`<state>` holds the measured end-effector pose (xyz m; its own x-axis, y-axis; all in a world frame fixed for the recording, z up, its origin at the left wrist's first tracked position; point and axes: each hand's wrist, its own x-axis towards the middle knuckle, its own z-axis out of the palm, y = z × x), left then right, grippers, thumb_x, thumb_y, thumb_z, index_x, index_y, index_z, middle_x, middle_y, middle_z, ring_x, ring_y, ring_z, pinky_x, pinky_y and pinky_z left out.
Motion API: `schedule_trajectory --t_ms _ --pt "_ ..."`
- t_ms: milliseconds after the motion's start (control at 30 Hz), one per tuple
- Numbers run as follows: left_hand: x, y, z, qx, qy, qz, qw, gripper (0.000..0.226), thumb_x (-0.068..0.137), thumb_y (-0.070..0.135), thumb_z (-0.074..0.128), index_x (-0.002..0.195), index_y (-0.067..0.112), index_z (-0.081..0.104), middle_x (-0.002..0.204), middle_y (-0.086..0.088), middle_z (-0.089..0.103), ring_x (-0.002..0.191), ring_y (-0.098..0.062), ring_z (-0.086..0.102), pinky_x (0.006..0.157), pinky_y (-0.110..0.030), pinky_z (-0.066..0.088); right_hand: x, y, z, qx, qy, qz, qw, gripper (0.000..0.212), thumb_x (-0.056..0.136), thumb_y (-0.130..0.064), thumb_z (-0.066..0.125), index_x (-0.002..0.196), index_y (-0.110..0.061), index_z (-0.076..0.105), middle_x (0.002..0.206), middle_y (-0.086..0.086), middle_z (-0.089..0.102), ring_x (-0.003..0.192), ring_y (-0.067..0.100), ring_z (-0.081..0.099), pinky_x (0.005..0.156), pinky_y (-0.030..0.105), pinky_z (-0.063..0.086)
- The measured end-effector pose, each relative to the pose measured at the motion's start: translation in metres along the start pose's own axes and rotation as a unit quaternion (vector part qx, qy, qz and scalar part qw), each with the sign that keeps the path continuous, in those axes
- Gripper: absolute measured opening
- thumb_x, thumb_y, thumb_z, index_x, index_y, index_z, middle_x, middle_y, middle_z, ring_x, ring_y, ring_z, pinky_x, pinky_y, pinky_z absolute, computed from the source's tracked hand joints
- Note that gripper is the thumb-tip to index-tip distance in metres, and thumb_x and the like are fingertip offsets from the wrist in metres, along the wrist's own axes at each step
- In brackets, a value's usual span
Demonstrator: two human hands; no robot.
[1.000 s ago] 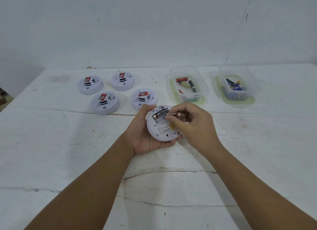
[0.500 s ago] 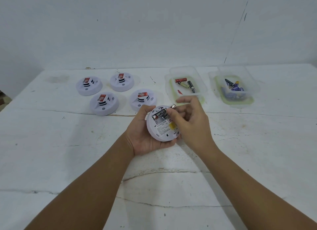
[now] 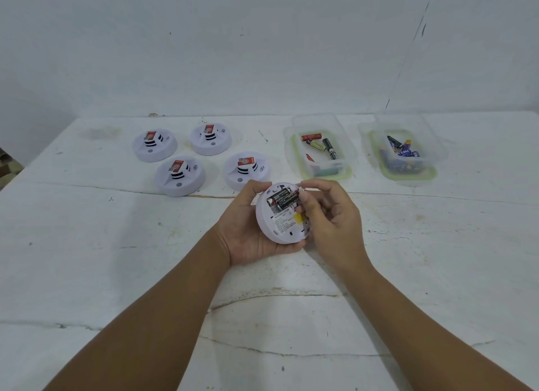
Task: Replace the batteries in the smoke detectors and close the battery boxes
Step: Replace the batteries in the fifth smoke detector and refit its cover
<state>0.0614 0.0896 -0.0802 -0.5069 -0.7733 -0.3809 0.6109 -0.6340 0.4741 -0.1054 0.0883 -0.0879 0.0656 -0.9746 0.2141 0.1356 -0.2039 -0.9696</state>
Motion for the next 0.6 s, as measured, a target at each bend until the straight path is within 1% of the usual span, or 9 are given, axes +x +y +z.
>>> schedule_trajectory --t_ms 67,167,233,400,467,533,600 --pt "0.0007 0.0003 -0.0002 0.002 -0.005 0.0 1.0 0.047 0.084 0.042 0.064 0.12 0.012 0.072 0.118 -0.013 0.068 0.101 -0.033 0.07 0.092 -0.048 0.052 -0.0004 0.0014 -0.0006 0.008 -0.005 0.002 1.0 0.018 0.103 -0.006 0.062 0.118 -0.013 0.069 0.091 0.01 0.077 0.082 0.02 0.072 0.076 0.032 0.061" --pt "0.0009 0.0005 -0.0004 0.002 0.003 -0.002 1.0 0.047 0.086 0.044 0.06 0.112 0.009 0.076 0.114 -0.013 0.069 0.097 -0.031 0.071 0.092 -0.046 0.052 -0.0001 0.0028 -0.0018 0.016 -0.006 0.006 1.0 0.019 0.103 -0.002 0.06 0.119 -0.006 0.07 0.09 0.003 0.076 0.081 0.012 0.07 0.077 0.024 0.058" --pt "0.0008 0.0002 -0.0006 -0.002 0.009 -0.002 1.0 0.046 0.087 0.044 0.059 0.111 0.008 0.077 0.113 -0.013 0.069 0.096 -0.031 0.072 0.094 -0.047 0.05 0.0005 0.0037 -0.0019 0.012 -0.005 0.01 1.0 0.019 0.103 -0.002 0.061 0.118 -0.006 0.071 0.091 0.002 0.077 0.082 0.011 0.07 0.078 0.024 0.058" --pt "0.001 0.0005 -0.0025 0.009 0.009 -0.006 1.0 0.049 0.089 0.046 0.058 0.115 0.008 0.076 0.12 -0.016 0.069 0.103 -0.035 0.07 0.095 -0.048 0.05 0.0012 0.0033 -0.0013 -0.002 -0.001 0.005 1.0 0.017 0.102 -0.003 0.063 0.115 -0.007 0.073 0.094 0.003 0.079 0.085 0.011 0.073 0.079 0.024 0.059" --pt "0.0005 0.0007 -0.0018 0.01 0.013 -0.009 1.0 0.049 0.088 0.046 0.059 0.114 0.008 0.076 0.121 -0.017 0.069 0.104 -0.035 0.07 0.096 -0.048 0.049 0.001 0.0035 -0.0007 -0.01 0.003 0.005 1.0 0.015 0.102 -0.005 0.064 0.113 -0.008 0.073 0.095 0.004 0.079 0.085 0.013 0.073 0.079 0.028 0.06" --pt "-0.0001 0.001 -0.0008 0.013 0.014 -0.011 1.0 0.049 0.087 0.046 0.06 0.114 0.008 0.076 0.122 -0.016 0.069 0.104 -0.035 0.07 0.093 -0.049 0.052 -0.0002 0.005 0.0006 -0.021 0.006 0.002 1.0 0.014 0.102 -0.009 0.065 0.113 -0.011 0.073 0.097 0.005 0.078 0.089 0.019 0.074 0.082 0.037 0.061" --pt "-0.0007 0.0011 0.0008 0.009 0.011 -0.01 1.0 0.05 0.086 0.045 0.061 0.12 0.01 0.073 0.126 -0.017 0.067 0.106 -0.036 0.069 0.091 -0.05 0.055 -0.0021 0.006 0.0026 -0.036 0.011 -0.014 0.999 0.013 0.103 -0.014 0.065 0.114 -0.015 0.071 0.097 0.005 0.078 0.091 0.027 0.074 0.084 0.045 0.062"
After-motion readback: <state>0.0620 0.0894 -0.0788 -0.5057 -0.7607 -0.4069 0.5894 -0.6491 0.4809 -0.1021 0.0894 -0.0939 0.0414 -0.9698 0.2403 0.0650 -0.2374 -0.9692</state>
